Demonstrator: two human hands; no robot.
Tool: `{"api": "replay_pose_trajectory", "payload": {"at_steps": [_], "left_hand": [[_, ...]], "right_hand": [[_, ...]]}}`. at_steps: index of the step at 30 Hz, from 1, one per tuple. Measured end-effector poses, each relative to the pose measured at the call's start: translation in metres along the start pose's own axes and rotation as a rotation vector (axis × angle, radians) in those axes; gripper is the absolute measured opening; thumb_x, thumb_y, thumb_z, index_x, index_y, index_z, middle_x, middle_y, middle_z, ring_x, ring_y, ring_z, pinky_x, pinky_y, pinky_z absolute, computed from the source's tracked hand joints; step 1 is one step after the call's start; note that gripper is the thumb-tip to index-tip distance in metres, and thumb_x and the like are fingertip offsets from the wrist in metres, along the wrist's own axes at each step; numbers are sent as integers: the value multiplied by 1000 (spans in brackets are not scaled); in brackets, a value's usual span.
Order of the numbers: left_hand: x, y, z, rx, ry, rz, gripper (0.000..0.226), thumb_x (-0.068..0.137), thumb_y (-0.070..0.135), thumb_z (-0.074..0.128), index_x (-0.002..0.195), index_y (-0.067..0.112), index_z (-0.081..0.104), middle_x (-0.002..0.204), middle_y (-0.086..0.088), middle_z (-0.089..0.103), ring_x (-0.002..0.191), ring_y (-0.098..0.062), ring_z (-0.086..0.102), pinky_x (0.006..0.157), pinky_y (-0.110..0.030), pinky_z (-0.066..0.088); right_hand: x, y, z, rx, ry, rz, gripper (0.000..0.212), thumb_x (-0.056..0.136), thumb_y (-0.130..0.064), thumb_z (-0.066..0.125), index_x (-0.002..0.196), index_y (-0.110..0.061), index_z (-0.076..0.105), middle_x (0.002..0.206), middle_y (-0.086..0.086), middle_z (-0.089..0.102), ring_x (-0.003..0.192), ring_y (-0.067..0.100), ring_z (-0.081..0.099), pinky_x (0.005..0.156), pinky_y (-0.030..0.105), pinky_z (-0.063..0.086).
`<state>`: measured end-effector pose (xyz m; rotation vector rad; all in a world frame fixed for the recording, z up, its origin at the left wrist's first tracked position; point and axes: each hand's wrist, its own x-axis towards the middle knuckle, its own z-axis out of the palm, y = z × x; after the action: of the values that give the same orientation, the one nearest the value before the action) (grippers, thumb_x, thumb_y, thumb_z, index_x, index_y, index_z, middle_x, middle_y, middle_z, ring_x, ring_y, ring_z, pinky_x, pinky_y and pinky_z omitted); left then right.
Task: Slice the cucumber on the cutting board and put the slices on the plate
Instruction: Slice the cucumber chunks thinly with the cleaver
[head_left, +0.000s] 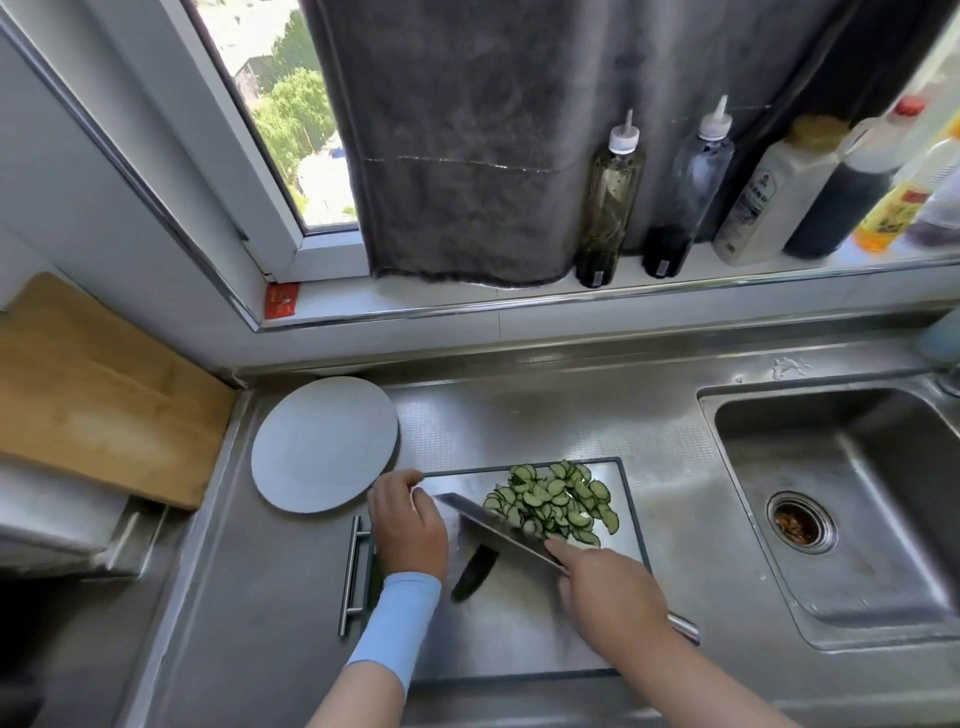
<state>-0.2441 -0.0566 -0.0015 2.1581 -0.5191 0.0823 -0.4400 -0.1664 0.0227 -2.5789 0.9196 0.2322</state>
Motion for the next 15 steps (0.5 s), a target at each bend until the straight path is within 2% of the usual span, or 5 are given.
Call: {"api": "replay_pose_trajectory", "payload": {"at_steps": [2,4,8,11,15], "left_hand": [[-12,-12,-2,-3,-52,-62,15,86,6,46,91,12,59,91,2,52,87,-16,48,82,-39,48],[-27,-24,-1,39,-237,-64,13,87,5,55,90,16,61,90,6,52,84,-12,52,80,-37,51],[-50,-39,4,147,-560,93,12,85,15,64,95,20,69,100,11,57,91,-4,53,87,-18,47],[-56,-39,8,195,-581,165,17,87,21,65,102,19,73,109,8,61,101,-6,52,85,-7,33],[-55,-42,12,246,-600,217,17,86,19,67,100,17,76,105,0,66,100,-17,58,86,-20,45]], "right_hand": [[3,-4,0,108,-23,40,40,97,-30,41,132,-42,55,106,-5,71,97,21,64,73,29,48],[7,-6,2,182,-49,61,33,98,-33,42,124,-40,61,102,-7,72,96,20,64,70,29,47],[15,-7,10,175,-110,42,34,98,-32,43,124,-39,64,104,-8,73,96,20,64,69,28,45],[16,-9,12,163,-149,38,40,98,-30,43,132,-41,60,114,-7,72,105,21,63,75,28,47],[14,-10,12,162,-195,7,37,97,-29,43,128,-39,61,111,-3,73,103,25,64,81,32,52]]}}
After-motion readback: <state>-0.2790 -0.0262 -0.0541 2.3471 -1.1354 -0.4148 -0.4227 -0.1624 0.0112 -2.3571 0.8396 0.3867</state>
